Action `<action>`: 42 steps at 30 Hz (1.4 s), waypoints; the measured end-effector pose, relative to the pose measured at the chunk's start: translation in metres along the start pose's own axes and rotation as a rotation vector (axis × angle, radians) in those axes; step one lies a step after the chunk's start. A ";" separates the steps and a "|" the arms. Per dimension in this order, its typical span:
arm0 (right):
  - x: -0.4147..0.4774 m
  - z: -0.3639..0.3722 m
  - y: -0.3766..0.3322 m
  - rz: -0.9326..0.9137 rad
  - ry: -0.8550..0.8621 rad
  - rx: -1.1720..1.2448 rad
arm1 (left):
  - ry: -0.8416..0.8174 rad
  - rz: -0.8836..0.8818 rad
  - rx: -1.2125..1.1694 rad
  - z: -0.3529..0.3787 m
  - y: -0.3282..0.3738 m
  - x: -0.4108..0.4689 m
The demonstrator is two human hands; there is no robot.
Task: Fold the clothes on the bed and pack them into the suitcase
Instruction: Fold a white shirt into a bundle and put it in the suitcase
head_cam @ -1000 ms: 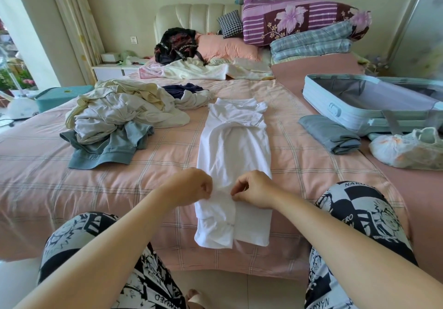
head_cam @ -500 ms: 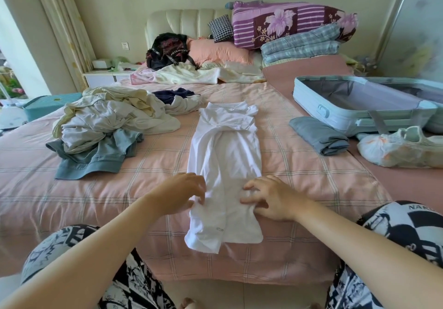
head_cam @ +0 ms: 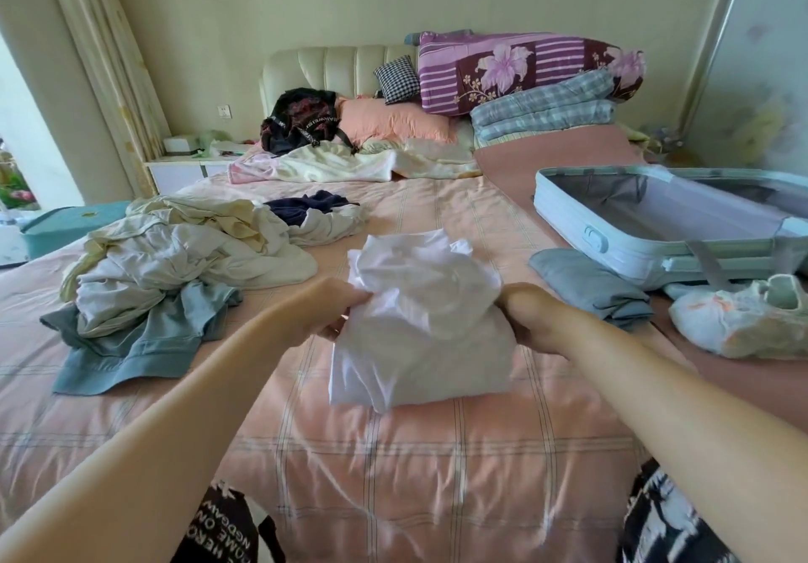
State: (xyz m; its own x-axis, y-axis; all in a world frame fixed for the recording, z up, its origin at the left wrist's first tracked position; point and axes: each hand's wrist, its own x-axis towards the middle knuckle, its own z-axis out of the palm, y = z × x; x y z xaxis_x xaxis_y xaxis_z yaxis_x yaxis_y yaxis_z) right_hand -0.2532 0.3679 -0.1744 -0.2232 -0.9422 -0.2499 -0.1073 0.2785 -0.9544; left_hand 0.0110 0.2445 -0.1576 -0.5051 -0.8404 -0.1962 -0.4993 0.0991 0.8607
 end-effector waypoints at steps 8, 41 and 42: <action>0.082 -0.010 0.008 -0.051 0.439 -0.653 | 0.484 0.160 0.581 -0.016 -0.035 0.076; 0.146 -0.002 0.017 -0.447 0.343 -1.306 | 0.510 0.482 0.875 -0.024 -0.038 0.134; 0.139 0.001 0.014 -0.494 0.329 -1.300 | 0.498 0.544 0.861 -0.023 -0.029 0.121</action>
State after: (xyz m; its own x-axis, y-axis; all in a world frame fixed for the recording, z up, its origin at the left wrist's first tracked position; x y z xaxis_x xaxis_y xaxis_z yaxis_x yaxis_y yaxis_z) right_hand -0.2850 0.2405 -0.2222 -0.0932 -0.9558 0.2787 -0.9950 0.0794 -0.0601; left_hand -0.0196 0.1277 -0.1956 -0.5628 -0.6730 0.4800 -0.7142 0.6882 0.1275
